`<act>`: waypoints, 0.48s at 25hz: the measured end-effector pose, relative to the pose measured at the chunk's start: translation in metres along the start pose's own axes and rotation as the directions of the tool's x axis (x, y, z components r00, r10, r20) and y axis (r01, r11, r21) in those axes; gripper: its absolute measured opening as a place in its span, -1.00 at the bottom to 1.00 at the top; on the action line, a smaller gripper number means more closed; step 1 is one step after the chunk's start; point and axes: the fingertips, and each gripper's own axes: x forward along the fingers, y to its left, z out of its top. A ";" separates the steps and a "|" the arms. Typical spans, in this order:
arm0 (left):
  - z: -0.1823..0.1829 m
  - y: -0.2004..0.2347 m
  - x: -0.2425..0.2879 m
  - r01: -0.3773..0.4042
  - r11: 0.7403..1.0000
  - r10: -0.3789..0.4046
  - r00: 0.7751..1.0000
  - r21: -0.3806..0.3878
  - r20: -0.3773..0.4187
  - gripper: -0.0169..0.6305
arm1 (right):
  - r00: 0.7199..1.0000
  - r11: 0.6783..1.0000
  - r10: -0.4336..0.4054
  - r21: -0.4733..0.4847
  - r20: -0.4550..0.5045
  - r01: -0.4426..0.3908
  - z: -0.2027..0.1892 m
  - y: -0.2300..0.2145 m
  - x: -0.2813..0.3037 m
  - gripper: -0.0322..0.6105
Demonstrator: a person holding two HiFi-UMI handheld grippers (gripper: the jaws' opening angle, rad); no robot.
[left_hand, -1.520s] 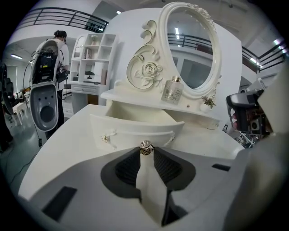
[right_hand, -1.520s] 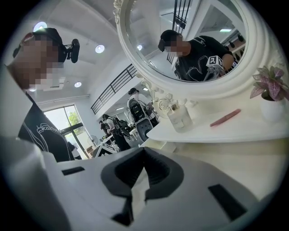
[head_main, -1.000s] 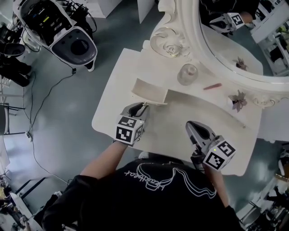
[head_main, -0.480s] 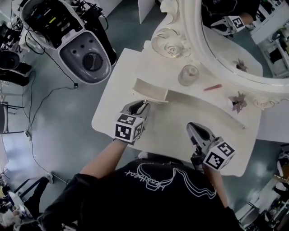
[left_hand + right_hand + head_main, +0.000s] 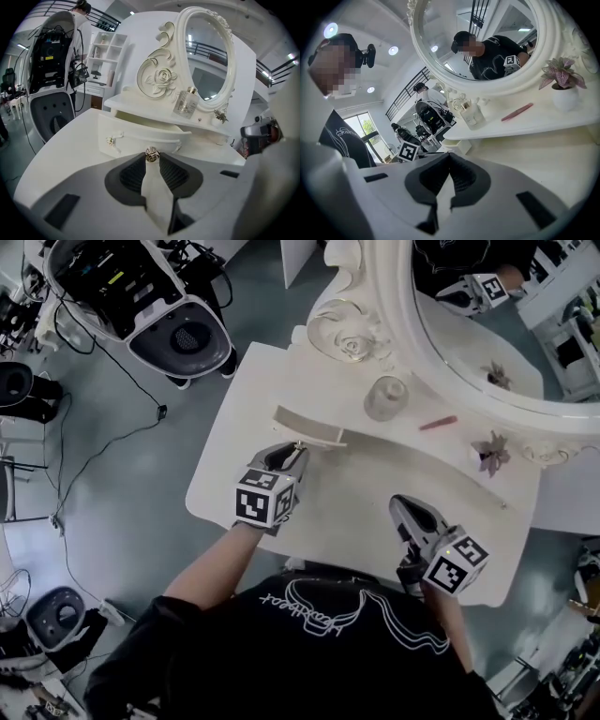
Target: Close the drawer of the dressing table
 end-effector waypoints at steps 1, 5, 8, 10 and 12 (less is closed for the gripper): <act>0.002 0.001 -0.005 0.000 1.000 0.000 1.000 -0.004 -0.001 -0.66 | 1.000 1.000 -0.002 0.001 -0.001 0.002 0.001 0.005 0.000 -0.89; 0.007 0.007 -0.016 0.003 1.000 -0.004 1.000 -0.014 -0.009 -0.66 | 1.000 1.000 -0.013 0.009 -0.005 0.013 0.005 0.019 0.000 -0.89; 0.010 0.013 -0.010 0.005 1.000 -0.005 1.000 -0.015 -0.014 -0.66 | 1.000 1.000 -0.019 0.012 0.002 0.019 0.008 0.016 0.004 -0.89; 0.014 0.014 -0.004 0.003 1.000 -0.004 1.000 -0.013 -0.012 -0.66 | 1.000 1.000 -0.020 0.013 0.005 0.020 0.010 0.011 0.005 -0.89; 0.017 0.013 0.004 -0.001 1.000 0.001 1.000 -0.013 -0.010 -0.66 | 1.000 1.000 -0.021 0.016 0.007 0.021 0.011 0.002 0.003 -0.89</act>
